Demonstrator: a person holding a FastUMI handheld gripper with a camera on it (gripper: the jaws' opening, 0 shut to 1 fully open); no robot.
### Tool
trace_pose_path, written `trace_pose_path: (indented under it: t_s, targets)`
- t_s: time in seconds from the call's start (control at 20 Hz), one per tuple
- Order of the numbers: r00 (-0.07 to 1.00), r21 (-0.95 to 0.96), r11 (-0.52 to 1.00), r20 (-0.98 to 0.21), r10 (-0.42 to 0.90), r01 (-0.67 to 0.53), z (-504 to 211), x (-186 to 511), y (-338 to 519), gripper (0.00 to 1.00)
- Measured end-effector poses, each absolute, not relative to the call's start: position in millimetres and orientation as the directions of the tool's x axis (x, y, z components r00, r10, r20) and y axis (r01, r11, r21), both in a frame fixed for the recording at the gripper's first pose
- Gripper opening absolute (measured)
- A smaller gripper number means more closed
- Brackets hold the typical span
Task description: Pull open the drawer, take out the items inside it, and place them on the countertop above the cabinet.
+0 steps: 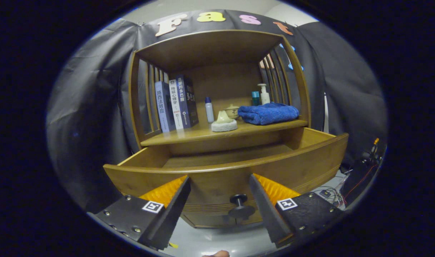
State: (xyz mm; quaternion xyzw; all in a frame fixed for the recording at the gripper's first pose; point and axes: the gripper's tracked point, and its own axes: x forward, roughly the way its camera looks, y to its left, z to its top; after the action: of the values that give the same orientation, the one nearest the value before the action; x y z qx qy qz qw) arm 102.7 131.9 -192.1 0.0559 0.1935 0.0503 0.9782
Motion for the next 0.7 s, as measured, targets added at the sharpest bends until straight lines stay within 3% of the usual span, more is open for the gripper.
trace_pose_path:
  t_s: [0.7]
  targets:
    - [0.916,0.158,0.985,-0.379,0.131,-0.075,-197.8,125.3,132.5,1.00]
